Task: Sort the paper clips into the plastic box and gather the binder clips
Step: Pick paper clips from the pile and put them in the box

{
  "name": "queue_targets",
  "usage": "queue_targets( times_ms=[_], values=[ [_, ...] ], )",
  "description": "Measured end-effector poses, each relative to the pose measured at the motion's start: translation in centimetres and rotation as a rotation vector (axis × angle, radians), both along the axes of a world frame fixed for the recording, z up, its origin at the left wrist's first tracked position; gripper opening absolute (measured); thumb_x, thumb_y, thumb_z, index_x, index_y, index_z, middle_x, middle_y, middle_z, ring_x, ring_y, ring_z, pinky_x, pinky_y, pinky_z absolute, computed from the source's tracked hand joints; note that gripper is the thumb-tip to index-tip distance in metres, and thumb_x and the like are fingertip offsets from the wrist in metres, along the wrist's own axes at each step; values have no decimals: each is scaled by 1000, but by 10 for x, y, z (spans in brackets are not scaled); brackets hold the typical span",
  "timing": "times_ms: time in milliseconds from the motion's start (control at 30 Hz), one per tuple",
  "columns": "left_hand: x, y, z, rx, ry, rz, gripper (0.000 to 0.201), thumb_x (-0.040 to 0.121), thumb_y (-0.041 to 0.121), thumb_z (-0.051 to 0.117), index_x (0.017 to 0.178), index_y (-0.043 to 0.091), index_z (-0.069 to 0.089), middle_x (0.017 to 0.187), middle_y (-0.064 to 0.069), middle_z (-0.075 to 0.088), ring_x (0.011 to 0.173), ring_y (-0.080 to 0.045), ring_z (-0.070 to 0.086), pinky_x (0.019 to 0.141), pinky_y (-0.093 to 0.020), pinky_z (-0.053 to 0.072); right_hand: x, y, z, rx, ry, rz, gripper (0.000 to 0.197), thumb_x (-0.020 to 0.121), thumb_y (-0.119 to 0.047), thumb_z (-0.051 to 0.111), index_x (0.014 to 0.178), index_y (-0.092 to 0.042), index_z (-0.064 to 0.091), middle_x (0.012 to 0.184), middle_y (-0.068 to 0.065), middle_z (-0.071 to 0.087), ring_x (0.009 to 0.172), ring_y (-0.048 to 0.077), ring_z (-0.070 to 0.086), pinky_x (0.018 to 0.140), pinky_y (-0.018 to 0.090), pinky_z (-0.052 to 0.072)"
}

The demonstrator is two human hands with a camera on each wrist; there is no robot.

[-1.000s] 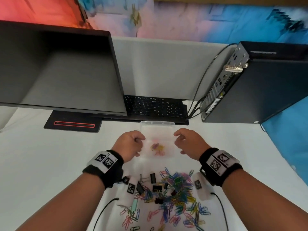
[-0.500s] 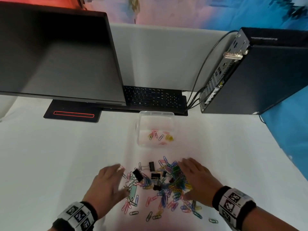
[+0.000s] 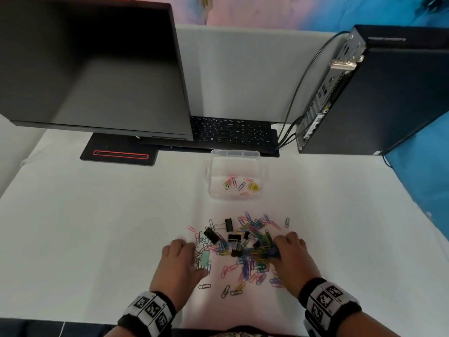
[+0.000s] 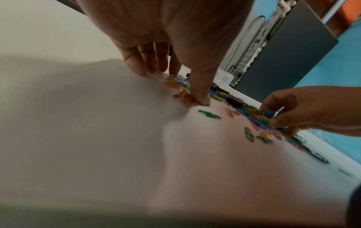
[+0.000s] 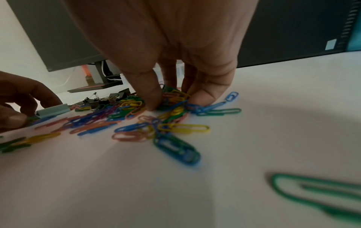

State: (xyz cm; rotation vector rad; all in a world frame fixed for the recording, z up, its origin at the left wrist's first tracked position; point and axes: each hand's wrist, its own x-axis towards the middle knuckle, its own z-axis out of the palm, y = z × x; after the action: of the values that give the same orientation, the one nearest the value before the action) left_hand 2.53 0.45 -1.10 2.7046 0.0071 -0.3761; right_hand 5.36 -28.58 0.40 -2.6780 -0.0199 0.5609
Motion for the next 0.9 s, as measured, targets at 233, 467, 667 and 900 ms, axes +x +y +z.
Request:
queue_targets(
  times_ms=[233, 467, 667, 900],
  values=[
    [21, -11, 5, -90, 54, 142, 16, 77, 24, 66, 91, 24, 58, 92, 8, 46, 80, -17, 54, 71, -31, 50, 10, 8, 7, 92, 98, -160, 21, 80, -6, 56, 98, -16, 52, 99, 4, 45, 81, 26, 53, 73, 35, 47],
    [29, -7, 8, -46, 77, 186, 7, 80, 15, 57, 75, 20, 56, 84, 3, 49, 66, -20, 53, 62, -29, 46, 18, -3, 7, 92, 137, -181, 22, 77, -3, 57, 88, -21, 50, 92, 2, 49, 78, 23, 51, 67, 29, 40],
    [36, 9, 12, -37, 122, 166, 17, 79, 20, 63, 68, 22, 51, 77, 5, 49, 67, -19, 52, 60, -28, 35, 24, -20, 8, 121, 182, -240, 13, 76, -10, 61, 74, -19, 52, 79, 2, 59, 71, 24, 56, 61, 33, 47],
    [48, 33, 24, -412, 323, 317, 20, 70, 2, 69, 62, 18, 61, 58, -2, 64, 48, -17, 58, 54, -32, 51, 33, -41, 20, 346, 350, -325, 12, 75, 4, 62, 76, -8, 61, 74, 13, 65, 59, 27, 66, 58, 40, 60]
  ],
)
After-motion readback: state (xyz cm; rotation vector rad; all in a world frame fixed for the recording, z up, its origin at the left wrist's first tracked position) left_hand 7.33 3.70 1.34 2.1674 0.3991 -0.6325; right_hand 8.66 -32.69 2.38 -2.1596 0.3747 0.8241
